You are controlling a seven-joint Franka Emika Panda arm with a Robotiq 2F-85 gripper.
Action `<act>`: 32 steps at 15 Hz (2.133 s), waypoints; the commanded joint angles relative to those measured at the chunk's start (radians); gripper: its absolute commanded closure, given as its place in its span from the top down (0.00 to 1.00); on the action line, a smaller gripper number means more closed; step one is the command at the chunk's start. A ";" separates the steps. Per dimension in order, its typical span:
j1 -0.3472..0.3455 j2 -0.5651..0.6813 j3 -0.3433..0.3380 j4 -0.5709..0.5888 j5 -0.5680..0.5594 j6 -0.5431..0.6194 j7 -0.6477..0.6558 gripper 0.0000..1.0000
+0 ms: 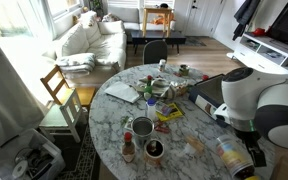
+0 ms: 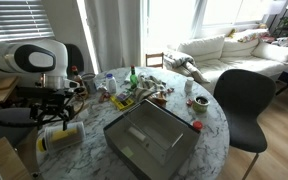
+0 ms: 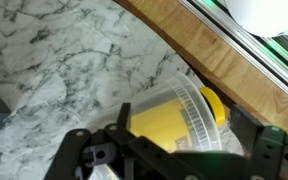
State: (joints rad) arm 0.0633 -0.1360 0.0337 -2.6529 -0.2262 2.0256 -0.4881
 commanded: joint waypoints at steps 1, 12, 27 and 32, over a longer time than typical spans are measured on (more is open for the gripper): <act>0.014 -0.001 0.005 -0.028 0.018 0.034 0.020 1.00; 0.002 0.052 0.022 -0.029 -0.037 0.182 0.188 1.00; 0.029 -0.109 0.006 -0.109 0.001 0.138 -0.089 1.00; 0.038 -0.069 0.004 -0.103 -0.001 0.176 -0.163 1.00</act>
State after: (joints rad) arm 0.0853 -0.2112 0.0504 -2.7381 -0.2321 2.1694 -0.6094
